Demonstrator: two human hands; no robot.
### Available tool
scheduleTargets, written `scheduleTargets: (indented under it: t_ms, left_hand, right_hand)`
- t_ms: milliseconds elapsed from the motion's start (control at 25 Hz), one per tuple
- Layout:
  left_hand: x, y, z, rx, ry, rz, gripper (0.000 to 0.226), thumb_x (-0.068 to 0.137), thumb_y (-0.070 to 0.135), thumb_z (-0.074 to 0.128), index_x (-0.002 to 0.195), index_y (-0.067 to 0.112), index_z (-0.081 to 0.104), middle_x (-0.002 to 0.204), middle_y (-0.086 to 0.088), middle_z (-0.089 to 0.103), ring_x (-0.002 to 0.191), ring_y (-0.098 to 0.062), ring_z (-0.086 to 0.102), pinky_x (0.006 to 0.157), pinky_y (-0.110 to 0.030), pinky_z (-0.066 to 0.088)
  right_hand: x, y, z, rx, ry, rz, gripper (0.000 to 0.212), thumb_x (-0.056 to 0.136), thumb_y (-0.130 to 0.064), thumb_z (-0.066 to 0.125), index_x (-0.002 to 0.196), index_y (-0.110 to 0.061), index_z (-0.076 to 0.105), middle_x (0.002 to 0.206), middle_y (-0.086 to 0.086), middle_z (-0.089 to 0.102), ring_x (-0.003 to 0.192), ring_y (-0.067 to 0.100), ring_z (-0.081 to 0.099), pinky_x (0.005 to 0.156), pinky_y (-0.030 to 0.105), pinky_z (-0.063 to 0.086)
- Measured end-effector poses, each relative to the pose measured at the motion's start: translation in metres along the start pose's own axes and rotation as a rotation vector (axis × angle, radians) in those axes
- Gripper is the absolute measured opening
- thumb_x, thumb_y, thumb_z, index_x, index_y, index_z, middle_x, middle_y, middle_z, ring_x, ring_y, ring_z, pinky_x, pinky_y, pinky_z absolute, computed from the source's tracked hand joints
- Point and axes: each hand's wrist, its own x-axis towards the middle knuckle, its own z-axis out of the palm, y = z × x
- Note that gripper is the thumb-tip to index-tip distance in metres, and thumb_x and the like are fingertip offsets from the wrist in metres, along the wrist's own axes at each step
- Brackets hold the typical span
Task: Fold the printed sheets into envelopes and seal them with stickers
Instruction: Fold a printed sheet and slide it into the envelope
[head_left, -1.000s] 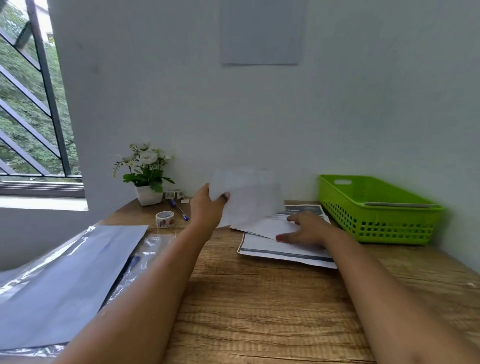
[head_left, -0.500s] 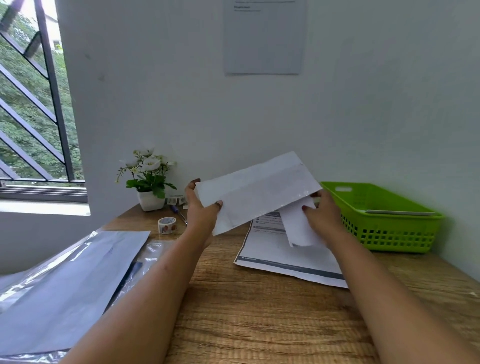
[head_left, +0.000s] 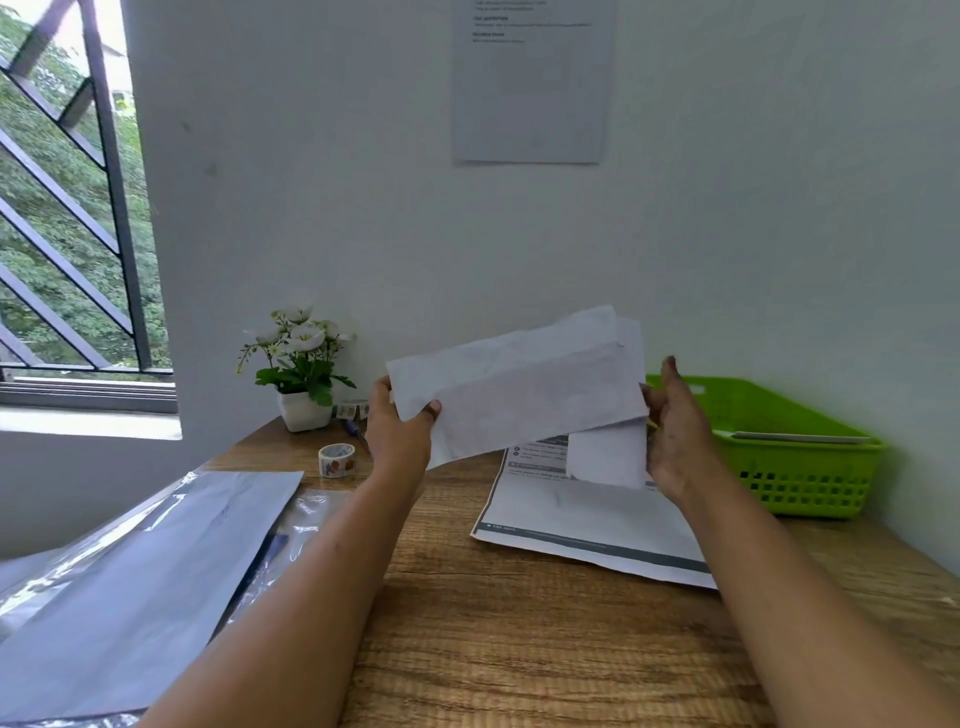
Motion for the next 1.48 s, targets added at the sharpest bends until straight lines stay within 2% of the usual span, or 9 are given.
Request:
scheduleTargets:
  t_ms: [160,360,560,680,880,1000,1120,1320,1480]
  left_hand:
    - [-0.002,0.001,0.001,0.049,-0.011,0.019,0.029,0.087,0.008,0.063,0.106,0.026,0.051,0.112,-0.003,0.060,0.104,-0.025,0.057,0.089,-0.044,0.051]
    - [-0.007,0.015,0.003,0.403,0.147,0.130,0.064,0.084,0.002,0.062,0.135,0.024,0.032,0.141,-0.005,0.033,0.130,-0.027,0.031,0.102,-0.049,0.032]
    - [-0.018,0.015,0.012,0.249,-0.172,0.197,0.035,0.095,0.025,0.054,0.127,0.026,0.041,0.094,-0.003,0.058,0.081,-0.019,0.055,0.066,-0.028,0.043]
    - [-0.021,0.018,0.017,-0.023,-0.314,0.020,0.030,0.099,0.042,0.039,0.127,0.032,0.036,0.098,-0.002,0.062,0.071,-0.019,0.060,0.058,-0.028,0.049]
    - [-0.001,-0.007,0.005,0.536,-0.411,-0.156,0.050,0.090,0.014,0.059,0.136,0.023,0.040,0.136,-0.011,0.046,0.117,-0.029,0.052,0.091,-0.037,0.048]
    - [-0.002,-0.013,0.003,1.156,-0.582,0.069,0.044,0.085,0.020,0.067,0.127,0.027,0.056,0.146,-0.007,0.037,0.132,-0.024,0.037,0.106,-0.033,0.032]
    - [-0.012,-0.008,0.013,1.111,-0.730,0.239,0.040,0.085,0.001,0.057,0.112,0.030,0.066,0.136,0.001,0.053,0.119,-0.017,0.050,0.096,-0.025,0.042]
    - [-0.024,0.000,0.021,1.108,-0.952,0.227,0.032,0.089,0.010,0.060,0.118,0.019,0.066,0.124,0.002,0.063,0.115,-0.013,0.055,0.091,-0.019,0.039]
    - [-0.022,0.004,0.018,1.122,-1.058,0.124,0.050,0.080,0.038,0.072,0.127,0.027,0.059,0.132,0.005,0.053,0.122,-0.014,0.047,0.097,-0.027,0.035]
  right_hand:
    - [0.000,0.003,0.000,-0.169,-0.054,-0.152,0.005,0.081,-0.019,0.071,0.083,-0.015,0.071,0.093,0.010,0.073,0.072,0.020,0.068,0.080,0.043,0.056]
    - [0.001,0.006,-0.001,-0.232,0.045,-0.436,0.017,0.076,-0.005,0.075,0.084,-0.017,0.065,0.085,0.002,0.067,0.078,0.014,0.062,0.077,0.026,0.054]
    - [-0.005,0.008,0.014,-0.299,0.058,-0.737,0.028,0.073,0.000,0.076,0.078,-0.024,0.062,0.081,-0.010,0.061,0.075,-0.009,0.058,0.075,0.009,0.045]
    - [-0.011,0.008,0.021,-0.674,-0.126,-0.830,0.037,0.067,0.008,0.071,0.066,-0.028,0.062,0.079,-0.010,0.060,0.079,0.002,0.059,0.077,0.016,0.043]
    - [-0.021,0.023,0.024,-1.338,-0.519,-0.433,0.029,0.062,-0.028,0.086,0.084,-0.027,0.068,0.099,-0.006,0.058,0.096,0.013,0.054,0.080,0.026,0.041]
    - [-0.013,0.018,0.018,-1.207,-0.369,-0.499,0.021,0.073,-0.021,0.079,0.092,-0.019,0.071,0.101,-0.004,0.057,0.099,0.013,0.053,0.076,0.018,0.033]
    - [-0.006,0.006,0.008,-0.916,-0.049,-0.715,0.029,0.076,0.007,0.057,0.086,-0.018,0.067,0.095,-0.002,0.058,0.092,0.014,0.055,0.078,0.020,0.037]
    - [0.004,-0.006,-0.003,-0.256,0.168,-0.311,0.034,0.075,0.007,0.042,0.089,-0.023,0.050,0.084,-0.003,0.051,0.071,0.013,0.045,0.056,0.024,0.033]
    - [0.011,0.006,-0.008,-0.318,0.073,-0.029,0.008,0.086,-0.012,0.051,0.081,-0.019,0.050,0.072,0.004,0.052,0.061,0.015,0.052,0.051,0.023,0.037]
